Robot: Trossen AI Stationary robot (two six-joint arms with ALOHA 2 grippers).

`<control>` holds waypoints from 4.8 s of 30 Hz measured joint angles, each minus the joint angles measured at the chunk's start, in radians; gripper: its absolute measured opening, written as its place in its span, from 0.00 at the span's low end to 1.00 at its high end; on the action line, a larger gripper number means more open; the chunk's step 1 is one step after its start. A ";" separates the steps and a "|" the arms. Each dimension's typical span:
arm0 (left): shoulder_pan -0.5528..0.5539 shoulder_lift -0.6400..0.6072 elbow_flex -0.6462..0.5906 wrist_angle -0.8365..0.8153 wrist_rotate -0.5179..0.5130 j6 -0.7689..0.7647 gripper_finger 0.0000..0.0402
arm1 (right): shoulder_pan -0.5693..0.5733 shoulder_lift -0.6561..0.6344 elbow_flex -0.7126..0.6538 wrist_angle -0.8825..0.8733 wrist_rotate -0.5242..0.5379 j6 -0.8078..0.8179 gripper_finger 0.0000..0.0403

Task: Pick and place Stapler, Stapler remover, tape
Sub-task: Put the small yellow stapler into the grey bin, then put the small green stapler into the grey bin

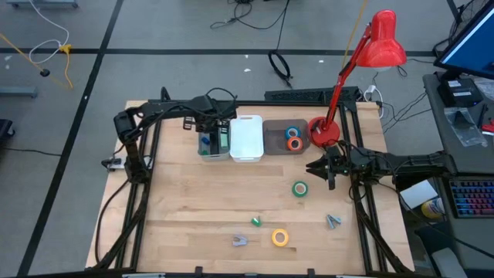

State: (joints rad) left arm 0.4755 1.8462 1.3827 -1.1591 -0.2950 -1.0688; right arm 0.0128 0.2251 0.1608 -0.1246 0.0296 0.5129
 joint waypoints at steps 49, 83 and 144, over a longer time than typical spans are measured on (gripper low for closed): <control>-0.022 0.000 -0.128 0.124 0.043 -0.015 0.43 | 0.000 0.000 0.000 0.000 -0.004 0.026 0.25; -0.505 -0.411 -0.081 0.261 0.005 0.201 0.43 | 0.000 0.000 0.000 0.007 -0.005 0.052 0.25; -0.914 -0.961 -0.798 0.870 -0.133 0.245 0.43 | 0.317 1.211 0.806 0.269 -0.028 -0.122 0.25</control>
State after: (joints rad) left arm -0.4382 0.8851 0.5846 -0.2893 -0.4278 -0.8234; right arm 0.3299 1.4363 0.9671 0.1444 0.0018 0.3914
